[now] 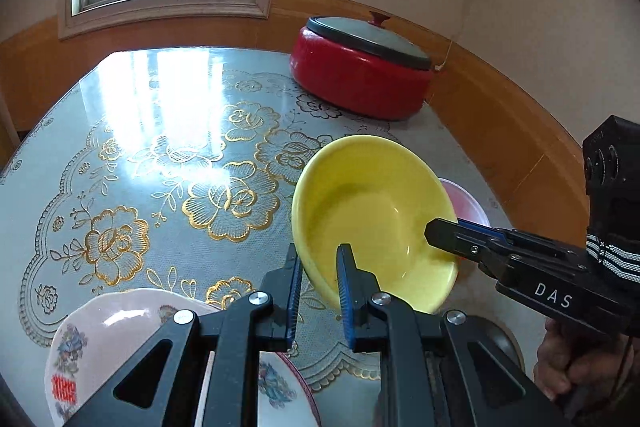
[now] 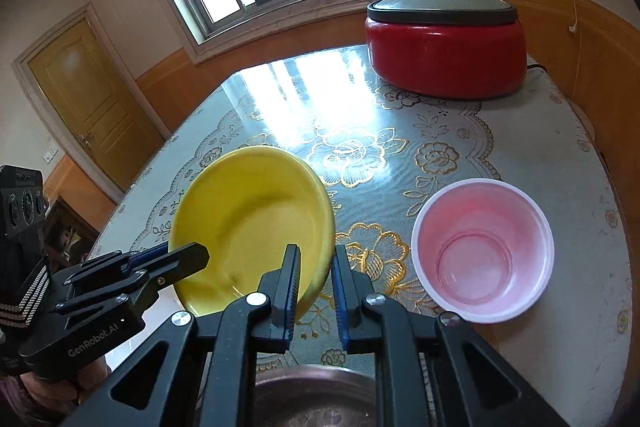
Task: Organize plates and bowls
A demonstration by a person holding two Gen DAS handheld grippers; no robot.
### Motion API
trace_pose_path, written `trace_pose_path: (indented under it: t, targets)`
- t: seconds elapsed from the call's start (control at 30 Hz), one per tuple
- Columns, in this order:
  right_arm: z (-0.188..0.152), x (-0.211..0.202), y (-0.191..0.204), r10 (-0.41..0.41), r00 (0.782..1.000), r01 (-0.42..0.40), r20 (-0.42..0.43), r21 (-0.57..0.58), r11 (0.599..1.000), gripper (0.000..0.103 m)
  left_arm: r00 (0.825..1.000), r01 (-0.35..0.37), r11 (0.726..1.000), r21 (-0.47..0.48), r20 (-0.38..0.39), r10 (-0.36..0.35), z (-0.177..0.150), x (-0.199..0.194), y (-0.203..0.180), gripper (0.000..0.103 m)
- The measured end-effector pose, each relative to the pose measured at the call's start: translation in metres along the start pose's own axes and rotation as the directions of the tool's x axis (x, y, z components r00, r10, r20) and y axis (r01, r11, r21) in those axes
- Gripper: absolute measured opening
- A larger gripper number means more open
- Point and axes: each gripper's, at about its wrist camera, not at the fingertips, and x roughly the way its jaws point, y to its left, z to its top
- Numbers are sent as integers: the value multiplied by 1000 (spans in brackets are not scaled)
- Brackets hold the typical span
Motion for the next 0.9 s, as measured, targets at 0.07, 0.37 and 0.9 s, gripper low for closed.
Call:
trace_pose_path:
  t: [0.07,0.37,0.9]
  targets:
    - [-7,-10,-1,3,1000,-3,7,6,1000,15,1000,11,1000,9,5,-11,-7,-7,-6,17]
    - [-40,-42,-9,-2,1000,1,18,34,999,15,998,54,998,44,-13,-54,-35,-20,-30,17]
    - [-93,-72,-31,32,999,-33,10,117,993,15,992,123,987,102,-53,-118,-69,-31,-53,17]
